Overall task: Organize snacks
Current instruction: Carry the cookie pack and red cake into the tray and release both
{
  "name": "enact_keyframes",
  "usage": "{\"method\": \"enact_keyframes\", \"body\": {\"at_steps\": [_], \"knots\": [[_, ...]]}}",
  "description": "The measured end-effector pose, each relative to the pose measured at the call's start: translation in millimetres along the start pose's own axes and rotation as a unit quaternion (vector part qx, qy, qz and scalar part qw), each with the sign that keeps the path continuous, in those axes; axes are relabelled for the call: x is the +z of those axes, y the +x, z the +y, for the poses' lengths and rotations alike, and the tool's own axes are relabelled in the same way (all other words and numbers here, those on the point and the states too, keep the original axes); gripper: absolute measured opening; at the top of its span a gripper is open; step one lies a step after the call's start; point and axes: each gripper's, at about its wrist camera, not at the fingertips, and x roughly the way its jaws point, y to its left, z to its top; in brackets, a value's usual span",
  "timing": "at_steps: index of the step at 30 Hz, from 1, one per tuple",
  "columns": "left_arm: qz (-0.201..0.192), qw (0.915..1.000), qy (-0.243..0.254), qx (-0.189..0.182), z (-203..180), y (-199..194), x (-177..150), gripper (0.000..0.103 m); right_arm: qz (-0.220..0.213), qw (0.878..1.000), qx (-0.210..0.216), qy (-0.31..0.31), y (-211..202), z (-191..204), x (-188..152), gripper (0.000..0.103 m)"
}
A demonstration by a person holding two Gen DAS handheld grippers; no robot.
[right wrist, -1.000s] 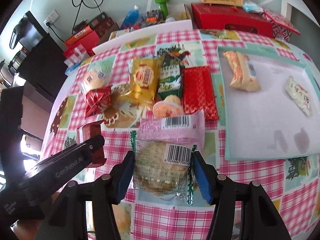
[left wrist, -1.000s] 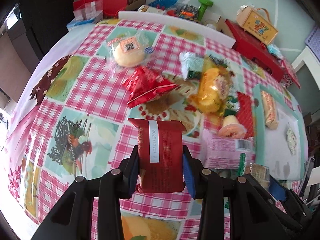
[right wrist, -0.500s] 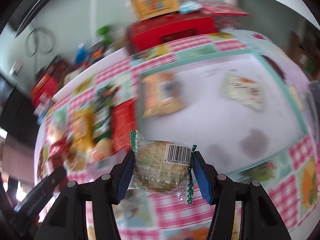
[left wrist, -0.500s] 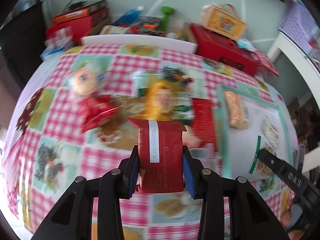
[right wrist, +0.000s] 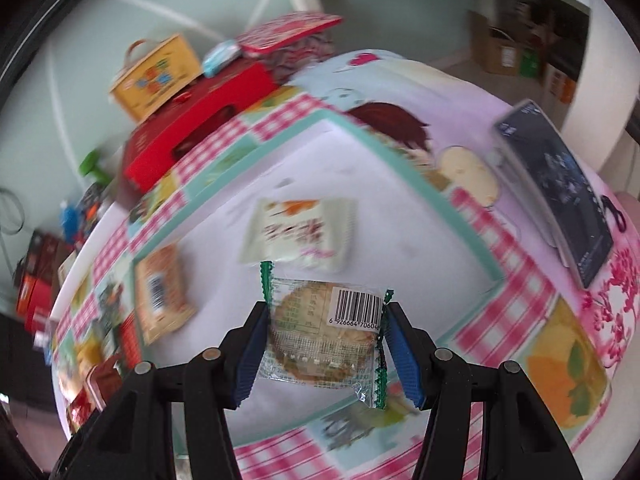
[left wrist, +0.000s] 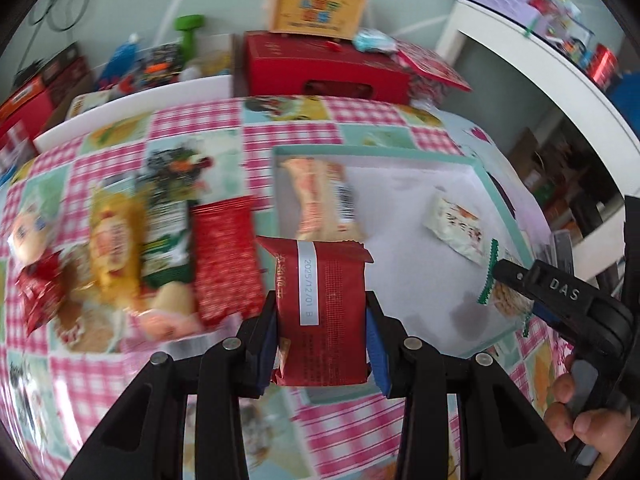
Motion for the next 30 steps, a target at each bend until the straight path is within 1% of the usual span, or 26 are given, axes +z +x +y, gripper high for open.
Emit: {"method": "enact_keyframes", "body": {"at_steps": [6, 11, 15, 18, 20, 22, 24, 26, 27, 28, 29, 30], "knots": [[0.006, 0.9995, 0.032, -0.006, -21.3, 22.2, 7.4, 0.041, -0.003, 1.000, -0.022, 0.011, 8.6, -11.8, 8.8, 0.061], [0.018, 0.9991, 0.038, -0.001, -29.0, 40.0, 8.6, 0.041, 0.001, 0.999, -0.033, 0.012, 19.3, -13.4, 11.2, 0.061], [0.023, 0.9991, 0.037, 0.003, -29.5, 43.4, 6.0, 0.041, 0.004, 0.999, -0.040, 0.009, 23.3, -14.0, 12.8, 0.062], [0.020, 0.9992, 0.035, -0.003, -29.5, 39.1, 5.9, 0.044, 0.006, 0.999, -0.039, 0.002, 23.9, -10.6, 12.3, 0.062], [0.018, 0.9992, 0.036, -0.001, -30.1, 36.2, 5.8, 0.049, 0.009, 0.999, -0.037, -0.002, 25.2, -9.0, 11.4, 0.062], [0.016, 0.9992, 0.036, -0.001, -29.6, 33.1, 5.7, 0.050, 0.010, 0.999, -0.039, -0.004, 25.8, -8.4, 10.6, 0.063], [0.015, 0.9994, 0.031, -0.001, -27.8, 30.9, 6.8, 0.055, 0.010, 0.999, -0.038, -0.005, 25.6, -8.5, 10.5, 0.064], [0.012, 0.9997, 0.023, 0.003, -23.7, 27.4, 7.9, 0.068, 0.009, 0.999, -0.033, -0.008, 25.2, -7.8, 10.8, 0.072], [0.009, 0.9998, 0.018, 0.006, -20.9, 25.1, 8.5, 0.071, 0.008, 0.999, -0.030, -0.010, 25.0, -7.4, 10.9, 0.077], [0.006, 0.9999, 0.012, 0.009, -17.9, 22.9, 8.9, 0.072, 0.008, 1.000, -0.027, -0.011, 24.8, -6.7, 10.8, 0.087], [0.005, 0.9999, 0.008, 0.011, -15.2, 21.2, 9.4, 0.072, 0.007, 1.000, -0.024, -0.013, 24.5, -5.7, 10.6, 0.094], [0.002, 0.9999, 0.003, 0.013, -12.3, 19.7, 10.0, 0.072, 0.006, 1.000, -0.022, -0.016, 23.9, -4.2, 10.2, 0.094]]}}
